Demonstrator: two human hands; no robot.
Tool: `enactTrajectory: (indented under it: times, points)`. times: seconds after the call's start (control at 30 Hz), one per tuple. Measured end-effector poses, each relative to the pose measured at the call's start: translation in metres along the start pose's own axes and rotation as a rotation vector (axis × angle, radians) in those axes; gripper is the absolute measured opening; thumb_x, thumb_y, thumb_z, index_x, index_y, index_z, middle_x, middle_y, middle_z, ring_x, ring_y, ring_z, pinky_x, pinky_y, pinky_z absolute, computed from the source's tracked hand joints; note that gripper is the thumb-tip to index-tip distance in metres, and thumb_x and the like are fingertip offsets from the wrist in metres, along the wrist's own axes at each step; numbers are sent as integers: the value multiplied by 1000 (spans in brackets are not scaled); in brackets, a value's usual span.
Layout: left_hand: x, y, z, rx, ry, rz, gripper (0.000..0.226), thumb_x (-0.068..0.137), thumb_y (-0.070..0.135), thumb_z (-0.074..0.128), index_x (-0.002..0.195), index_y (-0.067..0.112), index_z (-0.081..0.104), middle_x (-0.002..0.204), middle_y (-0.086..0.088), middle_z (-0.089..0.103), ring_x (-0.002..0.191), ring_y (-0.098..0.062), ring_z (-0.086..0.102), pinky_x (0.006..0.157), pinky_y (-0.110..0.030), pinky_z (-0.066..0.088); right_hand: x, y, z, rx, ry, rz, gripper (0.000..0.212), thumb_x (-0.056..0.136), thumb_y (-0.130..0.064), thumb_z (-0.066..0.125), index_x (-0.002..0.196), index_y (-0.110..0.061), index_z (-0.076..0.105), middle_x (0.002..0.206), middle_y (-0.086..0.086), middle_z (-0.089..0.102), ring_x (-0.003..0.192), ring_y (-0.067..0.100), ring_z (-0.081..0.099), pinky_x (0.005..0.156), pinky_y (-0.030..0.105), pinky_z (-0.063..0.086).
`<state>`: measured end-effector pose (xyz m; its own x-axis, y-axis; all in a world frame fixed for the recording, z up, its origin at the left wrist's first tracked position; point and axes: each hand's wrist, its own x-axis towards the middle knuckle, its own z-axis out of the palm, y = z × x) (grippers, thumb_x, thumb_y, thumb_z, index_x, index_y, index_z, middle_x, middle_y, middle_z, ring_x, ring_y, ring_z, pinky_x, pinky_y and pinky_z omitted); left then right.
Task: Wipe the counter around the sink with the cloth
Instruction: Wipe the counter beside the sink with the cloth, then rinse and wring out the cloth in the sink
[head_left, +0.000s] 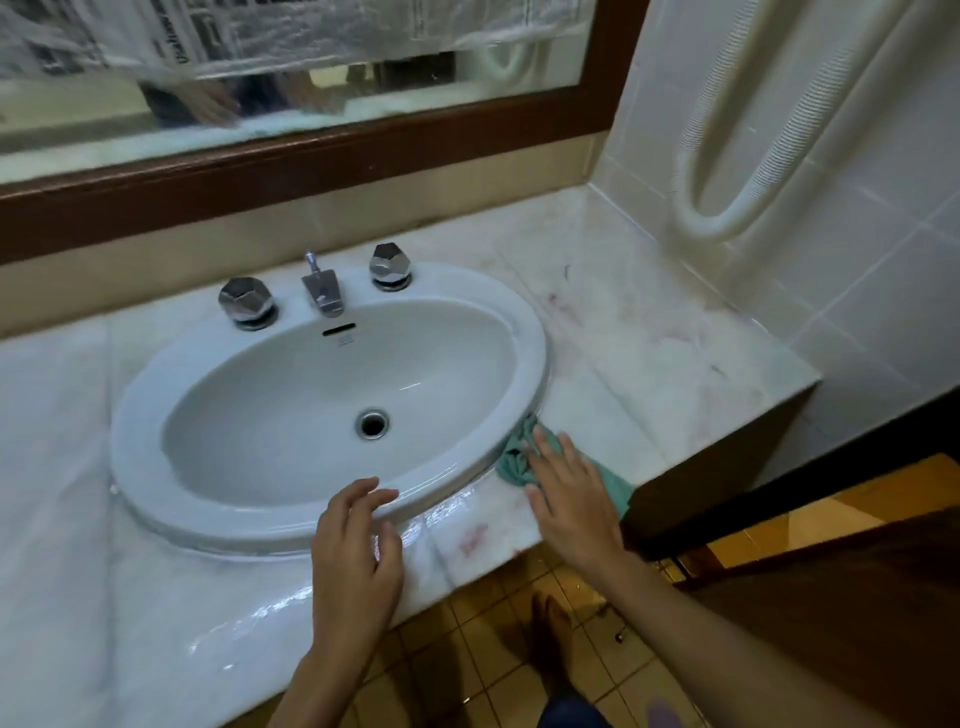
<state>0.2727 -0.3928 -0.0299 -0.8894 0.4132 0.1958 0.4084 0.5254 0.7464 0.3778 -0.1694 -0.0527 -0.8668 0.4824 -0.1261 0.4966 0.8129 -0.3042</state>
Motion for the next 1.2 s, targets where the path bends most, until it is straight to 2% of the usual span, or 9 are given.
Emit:
enactTrajectory:
  times: [0.3, 0.4, 0.47, 0.6, 0.7, 0.8, 0.93, 1.07, 1.2]
  points:
    - [-23, -26, -48, -79, 89, 20, 26, 76, 9, 52, 95, 18, 68, 111, 3, 60, 108, -15, 55, 91, -20, 37, -75, -126, 49, 356, -14, -107, 47, 95, -30, 36, 141, -36, 41, 151, -24, 19, 142, 2, 1, 115, 26, -7]
    - [-27, -27, -73, -101, 116, 21, 31, 76, 8, 51, 98, 26, 64, 114, 6, 60, 109, -10, 54, 91, -24, 42, -63, -136, 23, 736, -112, 87, 34, 96, -15, 50, 126, -28, 58, 123, -8, 57, 118, 15, 50, 98, 30, 40]
    - [-33, -26, -93, -36, 59, 174, 38, 76, 10, 52, 109, 23, 63, 124, 6, 57, 117, -9, 50, 96, -29, 42, -52, -139, -7, 1014, -225, 152, 24, 97, -11, 48, 115, -18, 62, 101, 7, 61, 90, 17, 56, 76, 27, 46]
    - [-28, -15, -118, 255, -221, 606, 77, 70, 20, 65, 142, 24, 41, 158, 0, 26, 145, -22, 24, 107, -33, 28, -29, -141, -56, 1463, -767, 203, 33, 100, -20, 43, 132, -21, 52, 129, 21, 59, 107, 38, 58, 87, 44, 51]
    - [2, -6, -117, 517, -296, 751, 100, 66, 39, 72, 151, 29, 20, 163, -4, 8, 149, -31, 6, 104, -43, 28, -16, -154, -74, 1503, -1126, 198, 46, 93, -25, 54, 139, -21, 46, 131, 25, 56, 110, 44, 57, 88, 50, 50]
    - [35, 0, -116, 642, -238, 779, 97, 66, 45, 73, 148, 23, 26, 160, -9, 18, 147, -34, 16, 102, -46, 29, 1, -169, -95, 1428, -1175, 158, 46, 84, -17, 53, 129, -8, 47, 114, 25, 63, 96, 36, 64, 78, 44, 53]
    - [81, 21, -113, 642, -5, 963, 46, 80, 23, 64, 123, 11, 52, 114, -12, 63, 98, -33, 60, 71, -41, 44, 33, -183, -121, 1268, -1099, 46, 33, 79, -6, 54, 111, -4, 48, 93, 21, 60, 72, 26, 63, 56, 34, 55]
    - [125, 36, -110, 715, -78, 1027, 11, 76, 10, 60, 87, 6, 62, 72, -10, 59, 58, -31, 55, 48, -36, 41, 58, -181, -139, 972, -1034, -62, 13, 82, -4, 59, 93, -1, 53, 72, 12, 60, 52, 17, 56, 47, 26, 47]
    - [150, 59, -107, 813, -247, 982, 19, 60, 11, 72, 64, 8, 53, 52, -8, 55, 40, -30, 55, 36, -26, 36, 79, -161, -151, 908, -1189, -11, 17, 86, -5, 60, 71, -12, 60, 60, 8, 55, 47, 16, 53, 47, 24, 46]
